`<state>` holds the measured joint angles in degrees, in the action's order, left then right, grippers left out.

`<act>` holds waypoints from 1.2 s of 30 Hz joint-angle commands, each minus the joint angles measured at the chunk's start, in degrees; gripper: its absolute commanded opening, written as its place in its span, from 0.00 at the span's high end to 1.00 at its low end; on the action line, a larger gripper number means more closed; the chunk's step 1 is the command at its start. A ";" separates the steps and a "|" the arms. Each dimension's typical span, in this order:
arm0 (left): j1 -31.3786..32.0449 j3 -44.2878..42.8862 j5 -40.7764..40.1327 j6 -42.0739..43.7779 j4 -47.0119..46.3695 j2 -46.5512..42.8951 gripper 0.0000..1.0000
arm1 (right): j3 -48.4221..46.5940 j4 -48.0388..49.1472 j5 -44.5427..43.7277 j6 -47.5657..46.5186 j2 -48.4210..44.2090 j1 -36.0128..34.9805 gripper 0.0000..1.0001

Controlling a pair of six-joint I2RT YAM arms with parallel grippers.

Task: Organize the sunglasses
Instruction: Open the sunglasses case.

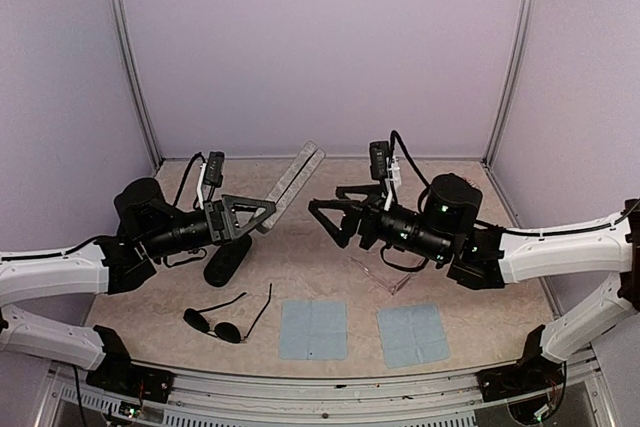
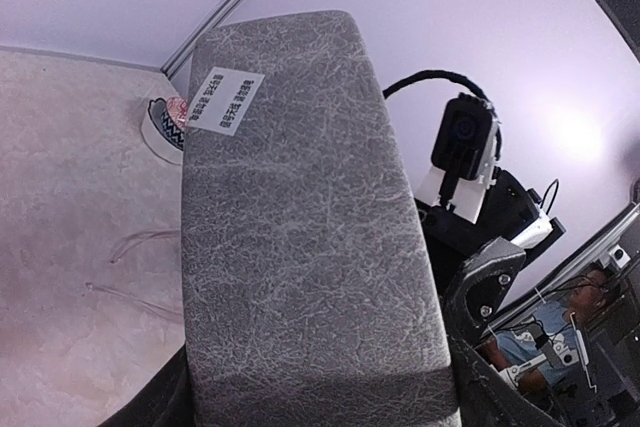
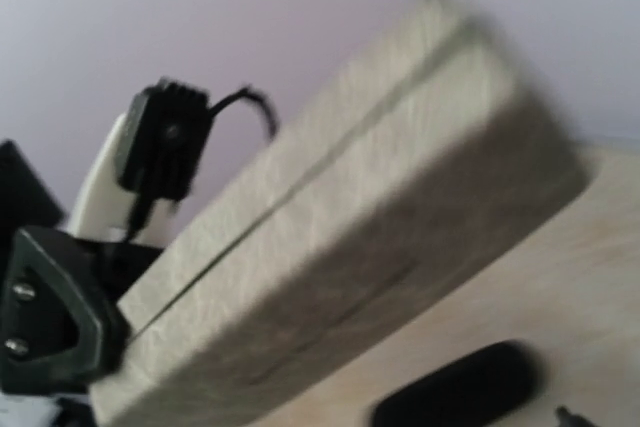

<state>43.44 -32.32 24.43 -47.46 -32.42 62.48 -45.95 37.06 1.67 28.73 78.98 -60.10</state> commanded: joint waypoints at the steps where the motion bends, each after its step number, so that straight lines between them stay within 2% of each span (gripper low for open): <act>1: 1.62 -2.41 -1.67 3.57 -7.95 -1.50 0.95 | -3.07 8.76 9.36 14.80 4.04 0.42 0.00; 13: 4.49 -0.36 -2.06 0.17 -16.27 -1.81 0.95 | -5.22 27.93 13.75 20.82 11.67 0.49 0.00; 22: 5.33 1.19 -1.02 -2.70 -21.20 -1.55 0.96 | -7.27 32.97 14.63 24.08 15.18 0.58 0.05; 33: 6.70 1.20 -1.06 -2.02 -20.96 -1.08 0.96 | -9.59 34.75 15.68 25.34 17.17 0.59 0.11; 36: 6.91 1.17 -1.10 -1.94 -20.94 -0.92 0.96 | -9.77 34.66 15.79 25.54 17.39 0.58 0.17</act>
<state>49.74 -31.09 23.14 -50.00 -49.50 62.08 -54.08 69.49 16.64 53.69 95.48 -59.81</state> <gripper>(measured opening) 0.694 0.864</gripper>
